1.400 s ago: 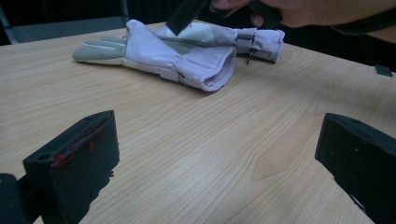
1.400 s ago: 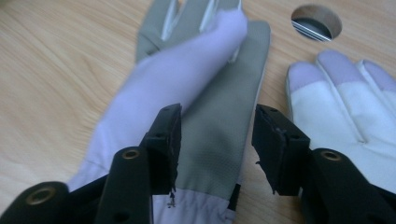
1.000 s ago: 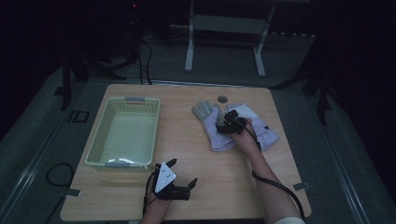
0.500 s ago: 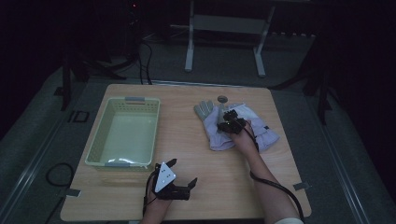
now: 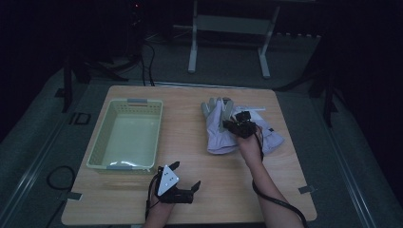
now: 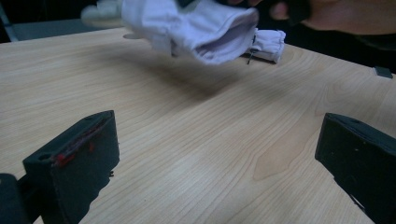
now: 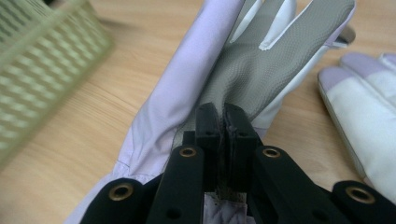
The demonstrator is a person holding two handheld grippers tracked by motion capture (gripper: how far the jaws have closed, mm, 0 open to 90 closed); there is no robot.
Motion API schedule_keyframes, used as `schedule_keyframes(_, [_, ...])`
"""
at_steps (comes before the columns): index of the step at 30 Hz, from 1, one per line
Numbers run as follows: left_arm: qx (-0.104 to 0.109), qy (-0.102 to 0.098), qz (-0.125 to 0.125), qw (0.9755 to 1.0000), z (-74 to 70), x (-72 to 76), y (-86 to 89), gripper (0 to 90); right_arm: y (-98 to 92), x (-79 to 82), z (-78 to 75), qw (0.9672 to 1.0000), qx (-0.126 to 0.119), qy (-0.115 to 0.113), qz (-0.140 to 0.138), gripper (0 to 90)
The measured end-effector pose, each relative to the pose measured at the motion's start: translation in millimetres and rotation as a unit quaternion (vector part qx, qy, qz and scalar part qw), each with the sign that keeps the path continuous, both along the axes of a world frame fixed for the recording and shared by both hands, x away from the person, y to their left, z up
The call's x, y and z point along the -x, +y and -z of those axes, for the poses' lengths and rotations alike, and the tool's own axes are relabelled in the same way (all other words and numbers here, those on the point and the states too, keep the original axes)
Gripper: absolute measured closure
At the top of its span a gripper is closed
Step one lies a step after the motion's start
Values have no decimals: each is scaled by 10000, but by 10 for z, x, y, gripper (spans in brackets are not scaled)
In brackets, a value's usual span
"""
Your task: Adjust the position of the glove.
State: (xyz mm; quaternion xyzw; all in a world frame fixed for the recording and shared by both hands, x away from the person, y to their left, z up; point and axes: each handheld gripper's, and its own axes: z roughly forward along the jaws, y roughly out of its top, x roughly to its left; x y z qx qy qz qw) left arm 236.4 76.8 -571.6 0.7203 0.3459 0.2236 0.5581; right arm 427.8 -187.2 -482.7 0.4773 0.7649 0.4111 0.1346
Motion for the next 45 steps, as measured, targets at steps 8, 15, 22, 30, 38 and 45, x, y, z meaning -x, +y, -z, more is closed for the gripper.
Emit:
schedule_keyframes(8, [-2,8,-4,10000,-1,-1,2,0,-37,499,-205,9986,-307,-441,9,859])
schedule_keyframes(15, [-10,-11,-6,10000,0,2,-3,0,-18,819,-87,9980,-345,-529,-23,858])
schedule_keyframes(22, [-19,-16,1,10000,0,4,-4,0,48,836,243,9989,-347,-294,127,858])
schedule_keyframes(30, [-25,-26,31,10000,0,5,-5,0,106,726,518,9995,-121,-25,287,853])
schedule_keyframes(38, [-33,-32,26,10000,0,6,-7,0,120,699,706,9991,112,123,401,757])
schedule_keyframes(45, [-36,-32,29,10000,-1,6,-6,0,74,693,640,9995,224,90,191,571])
